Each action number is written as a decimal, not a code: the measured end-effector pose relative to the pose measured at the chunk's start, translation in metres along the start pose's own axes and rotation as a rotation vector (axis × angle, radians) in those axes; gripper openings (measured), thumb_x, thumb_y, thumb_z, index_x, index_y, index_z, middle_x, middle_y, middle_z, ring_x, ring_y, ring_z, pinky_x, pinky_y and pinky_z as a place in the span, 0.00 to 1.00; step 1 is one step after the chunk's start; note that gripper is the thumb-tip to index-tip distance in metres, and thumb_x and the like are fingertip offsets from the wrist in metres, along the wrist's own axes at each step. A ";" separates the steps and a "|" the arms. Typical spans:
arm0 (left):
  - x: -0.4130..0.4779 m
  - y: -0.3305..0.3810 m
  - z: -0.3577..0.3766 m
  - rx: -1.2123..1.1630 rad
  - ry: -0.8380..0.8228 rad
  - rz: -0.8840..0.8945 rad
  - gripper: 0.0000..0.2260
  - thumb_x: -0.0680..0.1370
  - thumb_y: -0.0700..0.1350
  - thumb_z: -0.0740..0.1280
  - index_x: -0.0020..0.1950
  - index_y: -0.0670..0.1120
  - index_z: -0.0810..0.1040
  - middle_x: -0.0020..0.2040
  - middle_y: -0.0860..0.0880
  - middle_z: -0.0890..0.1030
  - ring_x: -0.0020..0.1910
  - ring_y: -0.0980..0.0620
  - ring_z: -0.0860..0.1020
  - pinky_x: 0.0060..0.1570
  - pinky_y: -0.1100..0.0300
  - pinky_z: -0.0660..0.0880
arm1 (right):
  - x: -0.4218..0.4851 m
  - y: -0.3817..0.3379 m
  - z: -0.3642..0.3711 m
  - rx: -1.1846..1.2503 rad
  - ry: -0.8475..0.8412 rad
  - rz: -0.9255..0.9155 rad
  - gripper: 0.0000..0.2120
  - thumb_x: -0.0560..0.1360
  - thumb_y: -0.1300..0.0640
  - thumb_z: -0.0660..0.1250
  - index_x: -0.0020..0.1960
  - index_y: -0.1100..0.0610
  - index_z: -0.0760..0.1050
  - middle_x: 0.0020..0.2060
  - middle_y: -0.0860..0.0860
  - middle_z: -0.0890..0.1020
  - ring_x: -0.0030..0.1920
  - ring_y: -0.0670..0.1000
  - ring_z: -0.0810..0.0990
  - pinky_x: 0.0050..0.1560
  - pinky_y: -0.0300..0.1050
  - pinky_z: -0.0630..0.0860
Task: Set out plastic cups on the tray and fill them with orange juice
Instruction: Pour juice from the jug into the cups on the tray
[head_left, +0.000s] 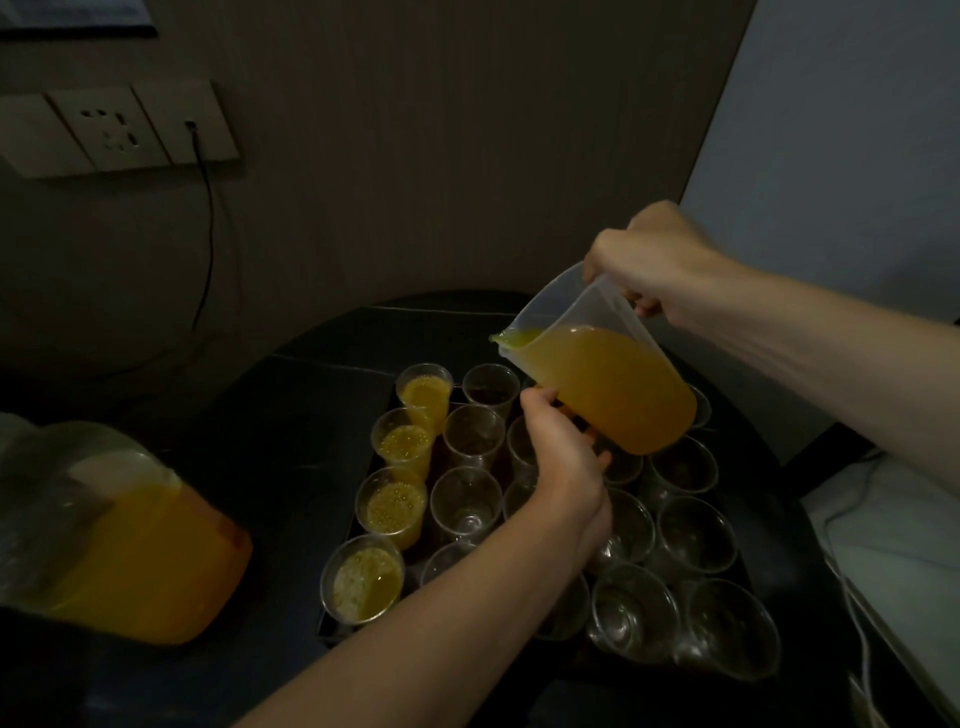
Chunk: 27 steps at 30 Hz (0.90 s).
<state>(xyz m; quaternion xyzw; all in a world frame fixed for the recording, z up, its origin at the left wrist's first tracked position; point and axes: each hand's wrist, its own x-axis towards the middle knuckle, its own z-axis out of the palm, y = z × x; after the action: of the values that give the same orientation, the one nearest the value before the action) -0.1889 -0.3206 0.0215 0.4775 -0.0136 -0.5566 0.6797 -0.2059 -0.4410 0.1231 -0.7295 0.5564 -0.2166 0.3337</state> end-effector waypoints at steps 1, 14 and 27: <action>0.001 0.000 -0.001 0.001 0.003 0.000 0.11 0.84 0.56 0.51 0.56 0.57 0.72 0.60 0.48 0.77 0.65 0.43 0.74 0.72 0.41 0.65 | 0.001 -0.001 0.000 -0.009 -0.003 0.002 0.09 0.75 0.56 0.70 0.53 0.57 0.74 0.42 0.55 0.79 0.37 0.51 0.78 0.31 0.43 0.73; 0.008 -0.006 0.000 0.000 0.014 -0.008 0.10 0.84 0.55 0.51 0.54 0.57 0.72 0.60 0.47 0.78 0.64 0.42 0.76 0.69 0.42 0.68 | 0.002 -0.005 -0.001 -0.082 -0.003 0.014 0.07 0.76 0.56 0.70 0.45 0.56 0.73 0.41 0.54 0.77 0.37 0.51 0.77 0.36 0.44 0.74; -0.001 -0.005 0.004 -0.018 -0.016 -0.013 0.10 0.85 0.54 0.51 0.53 0.56 0.71 0.59 0.47 0.77 0.64 0.43 0.75 0.70 0.42 0.68 | 0.002 -0.008 -0.005 -0.099 -0.023 0.034 0.07 0.76 0.56 0.70 0.44 0.57 0.73 0.38 0.54 0.76 0.36 0.51 0.76 0.34 0.44 0.73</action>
<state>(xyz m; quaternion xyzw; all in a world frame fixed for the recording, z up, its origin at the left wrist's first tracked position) -0.1955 -0.3220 0.0212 0.4671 -0.0109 -0.5647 0.6803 -0.2035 -0.4424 0.1320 -0.7381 0.5747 -0.1751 0.3072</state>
